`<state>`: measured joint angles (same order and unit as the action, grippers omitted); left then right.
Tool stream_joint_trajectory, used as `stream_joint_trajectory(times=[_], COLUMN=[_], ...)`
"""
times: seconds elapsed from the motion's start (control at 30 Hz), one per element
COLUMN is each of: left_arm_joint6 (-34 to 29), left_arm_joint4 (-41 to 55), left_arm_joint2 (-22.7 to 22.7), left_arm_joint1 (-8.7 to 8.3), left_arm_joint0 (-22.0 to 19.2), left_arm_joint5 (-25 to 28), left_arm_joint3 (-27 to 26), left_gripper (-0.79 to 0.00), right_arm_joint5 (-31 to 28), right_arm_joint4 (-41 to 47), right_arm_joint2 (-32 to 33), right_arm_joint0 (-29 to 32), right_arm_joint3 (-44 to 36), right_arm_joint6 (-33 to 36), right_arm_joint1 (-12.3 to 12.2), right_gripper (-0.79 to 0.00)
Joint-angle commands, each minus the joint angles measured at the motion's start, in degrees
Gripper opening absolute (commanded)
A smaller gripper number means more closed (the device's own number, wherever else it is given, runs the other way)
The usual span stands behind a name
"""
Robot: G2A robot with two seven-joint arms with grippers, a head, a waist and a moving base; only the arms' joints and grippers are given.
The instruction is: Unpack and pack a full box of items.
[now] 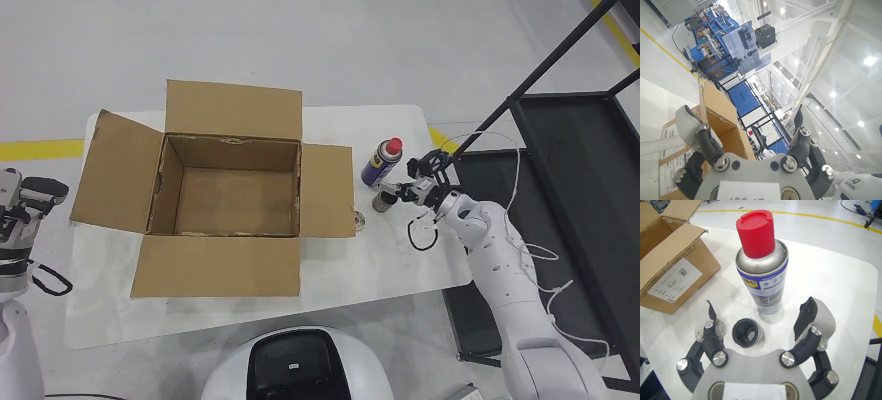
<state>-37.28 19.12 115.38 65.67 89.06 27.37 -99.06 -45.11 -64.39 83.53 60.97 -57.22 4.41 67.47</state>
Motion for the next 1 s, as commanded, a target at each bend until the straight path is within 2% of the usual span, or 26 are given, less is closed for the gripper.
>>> stream_joint_trajectory(times=[0.0, 0.27, 0.47, 0.5, 0.53, 0.57, 0.63, 0.67, 0.97], left_arm_joint6=[0.00, 0.00, 0.00, 0.00, 0.00, 0.00, 0.00, 0.00, 0.00], left_arm_joint4=[0.00, 0.00, 0.00, 0.00, 0.00, 0.00, 0.00, 0.00, 0.00], left_arm_joint2=[0.00, 0.00, 0.00, 0.00, 0.00, 0.00, 0.00, 0.00, 0.00], left_arm_joint1=[0.00, 0.00, 0.00, 0.00, 0.00, 0.00, 0.00, 0.00, 0.00], left_arm_joint0=[0.00, 0.00, 0.00, 0.00, 0.00, 0.00, 0.00, 0.00, 0.00], left_arm_joint5=[0.00, 0.00, 0.00, 0.00, 0.00, 0.00, 0.00, 0.00, 0.00], left_arm_joint3=[0.00, 0.00, 0.00, 0.00, 0.00, 0.00, 0.00, 0.00, 0.00], left_gripper=[0.000, 0.000, 0.000, 0.000, 0.000, 0.000, 0.000, 0.000, 0.000], right_arm_joint5=[1.15, 5.79, 6.94, 6.99, 7.12, 7.24, 7.26, 7.14, 2.68], right_arm_joint4=[-0.45, -0.92, -0.19, -0.11, 0.08, 0.18, 0.40, 0.40, 0.82], right_arm_joint2=[-1.84, -7.00, -9.23, -9.56, -9.76, -9.97, -10.34, -10.52, -10.71], right_arm_joint0=[-1.25, -7.02, -9.99, -10.40, -10.78, -11.10, -11.66, -11.94, -12.59], right_arm_joint3=[0.99, 8.66, 13.76, 14.37, 15.01, 15.58, 16.74, 17.24, 19.83], right_arm_joint6=[-0.64, -5.69, -8.35, -8.68, -9.17, -9.71, -10.63, -11.02, -16.50], right_arm_joint1=[0.41, 2.01, 2.89, 3.02, 3.12, 3.22, 3.39, 3.45, 3.29], right_gripper=[0.000, 0.000, 0.000, -0.040, -0.142, -0.394, -0.603, -0.779, -0.785])
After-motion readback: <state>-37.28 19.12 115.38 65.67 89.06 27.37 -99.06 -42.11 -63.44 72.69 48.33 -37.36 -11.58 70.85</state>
